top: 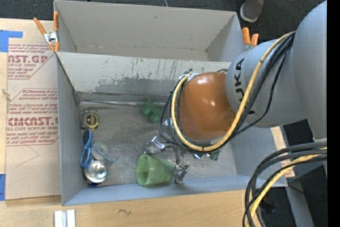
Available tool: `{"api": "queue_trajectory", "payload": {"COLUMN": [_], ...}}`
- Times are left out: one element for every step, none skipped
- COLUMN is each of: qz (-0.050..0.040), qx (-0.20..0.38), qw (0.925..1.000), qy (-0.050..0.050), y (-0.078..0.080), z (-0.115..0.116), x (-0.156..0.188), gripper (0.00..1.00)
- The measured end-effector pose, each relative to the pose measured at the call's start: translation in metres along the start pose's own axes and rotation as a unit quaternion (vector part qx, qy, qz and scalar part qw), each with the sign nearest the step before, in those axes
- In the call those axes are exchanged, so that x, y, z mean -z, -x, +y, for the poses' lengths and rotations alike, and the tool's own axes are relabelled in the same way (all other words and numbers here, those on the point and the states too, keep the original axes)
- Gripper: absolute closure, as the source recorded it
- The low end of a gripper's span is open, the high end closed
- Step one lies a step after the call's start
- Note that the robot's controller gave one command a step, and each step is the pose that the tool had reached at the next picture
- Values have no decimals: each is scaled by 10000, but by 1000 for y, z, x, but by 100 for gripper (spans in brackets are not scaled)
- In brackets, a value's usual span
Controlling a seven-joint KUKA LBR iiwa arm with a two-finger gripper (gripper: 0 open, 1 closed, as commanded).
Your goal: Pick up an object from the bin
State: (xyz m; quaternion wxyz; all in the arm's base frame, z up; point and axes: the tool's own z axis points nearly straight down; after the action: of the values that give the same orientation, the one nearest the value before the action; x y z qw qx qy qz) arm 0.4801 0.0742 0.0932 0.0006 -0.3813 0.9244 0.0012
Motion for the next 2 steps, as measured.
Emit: {"api": "queue_trajectory", "payload": {"qz": [12, -8], "qx": [37, 197], "qw": [10000, 9998], "qy": [2, -33], "y": [27, 36], "z": [14, 22], "x": [-10, -21], "gripper": [0, 0]}}
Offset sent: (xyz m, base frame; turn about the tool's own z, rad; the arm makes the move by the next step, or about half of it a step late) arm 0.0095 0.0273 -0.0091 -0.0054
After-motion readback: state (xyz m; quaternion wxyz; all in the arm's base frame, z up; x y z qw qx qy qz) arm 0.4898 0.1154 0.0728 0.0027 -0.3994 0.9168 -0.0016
